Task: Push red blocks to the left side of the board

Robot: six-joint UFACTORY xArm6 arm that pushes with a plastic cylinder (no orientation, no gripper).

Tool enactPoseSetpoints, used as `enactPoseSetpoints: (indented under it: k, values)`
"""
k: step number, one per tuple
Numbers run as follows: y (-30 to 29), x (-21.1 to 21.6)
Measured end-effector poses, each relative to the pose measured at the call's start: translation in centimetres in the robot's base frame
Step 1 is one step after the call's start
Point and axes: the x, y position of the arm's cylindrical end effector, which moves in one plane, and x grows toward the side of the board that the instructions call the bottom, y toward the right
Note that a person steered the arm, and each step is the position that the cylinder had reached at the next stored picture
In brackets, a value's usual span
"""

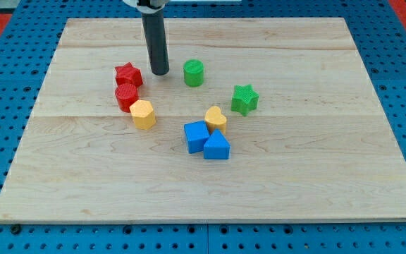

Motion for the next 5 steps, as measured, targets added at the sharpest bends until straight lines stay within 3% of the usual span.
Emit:
enactPoseSetpoints:
  k: [1, 2, 3, 4, 5]
  values:
    - [-9.0, 4.3]
    - [-11.6, 4.5]
    - [-2.9, 2.9]
    - [3.7, 4.3]
    - [-2.5, 7.0]
